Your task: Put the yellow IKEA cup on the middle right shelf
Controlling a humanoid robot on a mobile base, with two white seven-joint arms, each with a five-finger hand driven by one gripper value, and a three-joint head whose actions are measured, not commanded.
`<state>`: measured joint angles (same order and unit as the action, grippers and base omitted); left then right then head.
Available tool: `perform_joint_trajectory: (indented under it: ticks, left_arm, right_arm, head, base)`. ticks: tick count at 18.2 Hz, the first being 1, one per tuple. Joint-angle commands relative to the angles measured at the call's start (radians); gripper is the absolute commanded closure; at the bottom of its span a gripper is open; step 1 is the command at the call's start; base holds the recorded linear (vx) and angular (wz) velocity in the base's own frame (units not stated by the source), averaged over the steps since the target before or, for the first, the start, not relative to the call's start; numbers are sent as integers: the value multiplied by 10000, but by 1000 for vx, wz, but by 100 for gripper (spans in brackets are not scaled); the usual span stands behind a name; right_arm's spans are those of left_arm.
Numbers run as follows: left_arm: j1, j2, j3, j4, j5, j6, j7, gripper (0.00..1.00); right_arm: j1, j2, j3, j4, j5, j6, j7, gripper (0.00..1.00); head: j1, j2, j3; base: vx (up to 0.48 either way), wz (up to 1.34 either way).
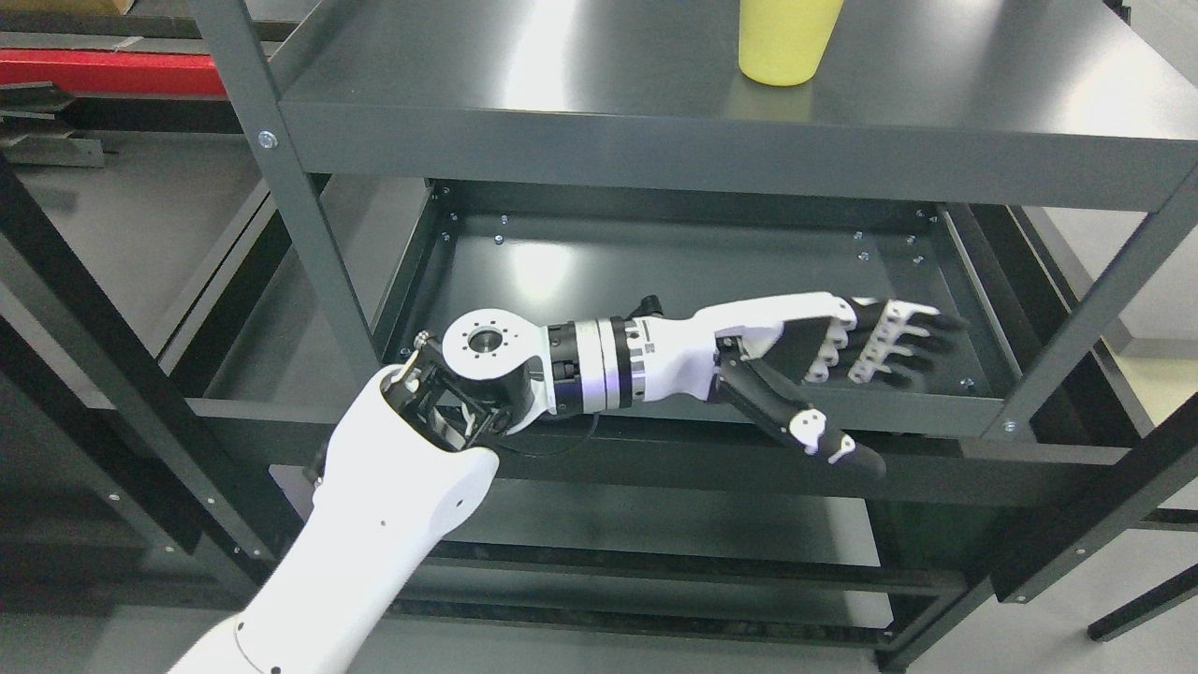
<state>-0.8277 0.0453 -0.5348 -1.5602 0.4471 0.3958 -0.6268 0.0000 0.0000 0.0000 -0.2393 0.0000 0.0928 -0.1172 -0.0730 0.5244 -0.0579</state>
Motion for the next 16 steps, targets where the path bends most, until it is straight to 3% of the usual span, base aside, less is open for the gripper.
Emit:
perform_joint_trajectory:
  ticks: [1, 2, 4, 6, 11, 16]
  left_arm:
    - [1831, -278, 1462, 2610, -1771, -1809, 2625, 2]
    - [2153, -278, 2014, 2533, -1787, -1977, 3361, 2]
    - [2889, -278, 2615, 2517, -1924, -3458, 3783, 2]
    - [3703, -278, 2937, 2015, -3420, -4523, 3890, 2]
    - [4732, -278, 3138, 817, -4057, -4418, 4042, 1]
    - [4658, -278, 3108, 171, -4027, -3912, 5884, 1]
  right_arm:
    - [138, -175, 169, 0, -245, 8, 6, 1]
    - [138, -175, 169, 0, -245, 8, 6, 0]
    - [138, -175, 169, 0, -245, 8, 6, 1]
    - [138, -175, 169, -15, -245, 8, 6, 1]
    - [138, -175, 169, 0, -245, 8, 6, 1]
    - [138, -175, 169, 0, -245, 8, 6, 1]
  head:
    - [0, 0, 0]
    - [0, 0, 0]
    - [0, 0, 0]
    - [0, 0, 0]
    - [0, 0, 0]
    - [0, 0, 0]
  base:
    - [0, 0]
    - [0, 0]
    - [0, 0]
    - [0, 0]
    - [0, 0]
    - [0, 0]
